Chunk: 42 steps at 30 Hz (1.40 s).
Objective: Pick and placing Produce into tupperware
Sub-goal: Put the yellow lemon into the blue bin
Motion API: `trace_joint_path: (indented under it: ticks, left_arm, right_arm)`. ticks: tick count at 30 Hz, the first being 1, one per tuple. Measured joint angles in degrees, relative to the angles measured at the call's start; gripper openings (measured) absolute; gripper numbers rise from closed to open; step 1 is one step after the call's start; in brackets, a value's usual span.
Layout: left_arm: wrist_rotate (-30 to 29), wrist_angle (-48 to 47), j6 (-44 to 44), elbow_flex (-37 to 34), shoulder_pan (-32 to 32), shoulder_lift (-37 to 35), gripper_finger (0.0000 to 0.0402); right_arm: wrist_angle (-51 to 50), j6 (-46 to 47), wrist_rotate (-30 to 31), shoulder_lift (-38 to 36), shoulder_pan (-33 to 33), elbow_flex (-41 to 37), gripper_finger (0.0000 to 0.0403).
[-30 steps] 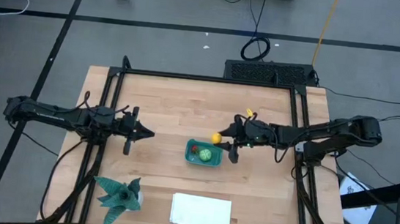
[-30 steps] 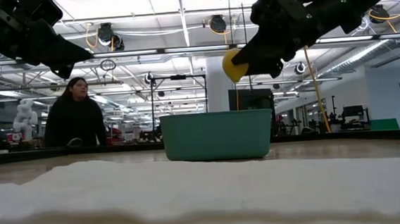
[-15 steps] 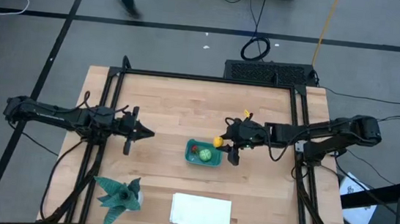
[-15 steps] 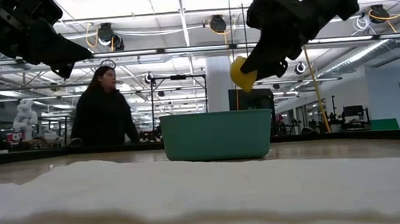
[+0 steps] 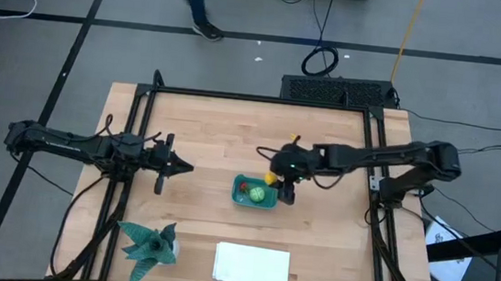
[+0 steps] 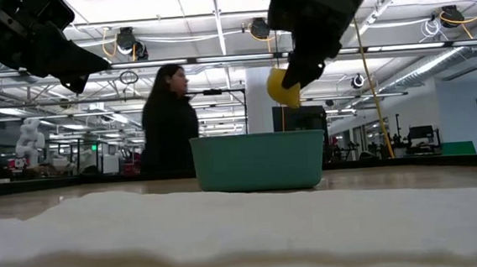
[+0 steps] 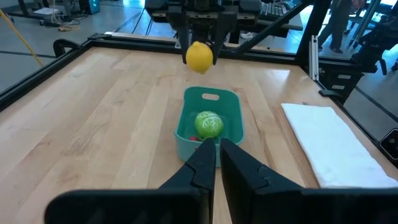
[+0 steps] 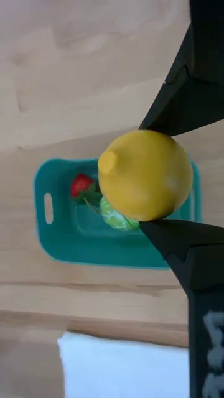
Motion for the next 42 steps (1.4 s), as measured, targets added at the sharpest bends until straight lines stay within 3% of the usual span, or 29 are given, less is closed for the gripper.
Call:
trace_joint_path:
  ticks: [12, 25, 33, 42]
  left_arm:
    - [0.00, -0.04, 0.05, 0.00, 0.04, 0.00, 0.0026]
    - [0.00, -0.46, 0.91, 0.00, 0.04, 0.02, 0.0026]
    - [0.00, -0.44, 1.76, 0.00, 0.04, 0.02, 0.0026]
    - [-0.02, -0.46, 1.75, 0.00, 0.04, 0.02, 0.0026]
  right_arm:
    - [-11.99, -6.01, -8.49, 10.74, -4.03, 13.84, 0.0186]
    - [-18.24, -12.73, -18.30, 14.60, -8.23, 17.16, 0.0186]
    - [-17.70, -15.54, -19.44, 14.66, -7.99, 17.14, 0.0186]
    - [-18.65, -22.59, -16.63, 16.28, -5.79, 17.14, 0.0186]
